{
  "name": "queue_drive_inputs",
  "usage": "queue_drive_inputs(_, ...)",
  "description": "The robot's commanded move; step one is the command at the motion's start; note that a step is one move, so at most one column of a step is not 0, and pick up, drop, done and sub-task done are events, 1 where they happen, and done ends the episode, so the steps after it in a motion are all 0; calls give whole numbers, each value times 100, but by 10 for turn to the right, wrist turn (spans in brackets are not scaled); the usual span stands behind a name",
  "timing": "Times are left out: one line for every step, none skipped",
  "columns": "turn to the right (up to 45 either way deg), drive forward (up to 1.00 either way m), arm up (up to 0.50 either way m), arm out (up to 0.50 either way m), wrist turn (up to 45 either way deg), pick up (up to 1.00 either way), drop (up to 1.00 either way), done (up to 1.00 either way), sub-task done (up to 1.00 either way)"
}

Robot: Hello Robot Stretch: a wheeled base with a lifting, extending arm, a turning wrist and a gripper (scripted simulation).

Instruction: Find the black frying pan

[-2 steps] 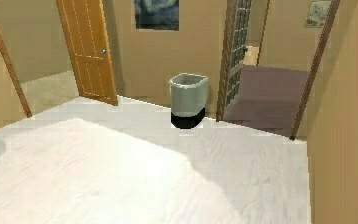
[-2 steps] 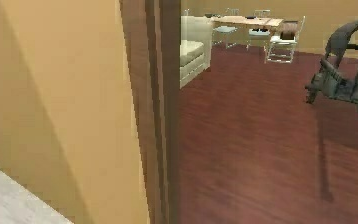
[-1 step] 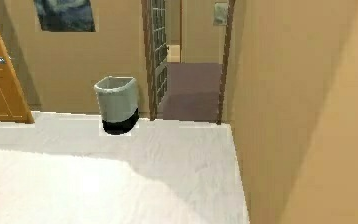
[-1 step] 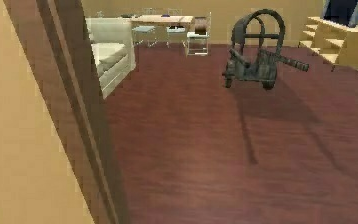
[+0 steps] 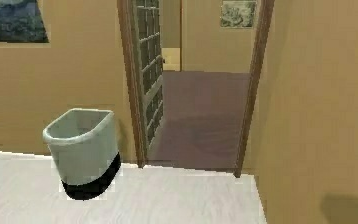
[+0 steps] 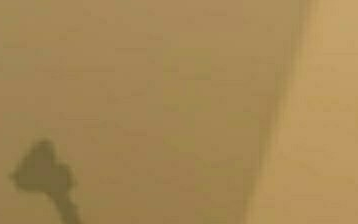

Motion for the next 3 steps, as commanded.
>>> queue_drive_inputs(30, 0, 0, 0, 0, 0, 0, 0, 0)
queue_drive_inputs(0, 100, 0, 0, 0, 0, 0, 0, 0)
queue_drive_inputs(0, 100, 0, 0, 0, 0, 0, 0, 0)
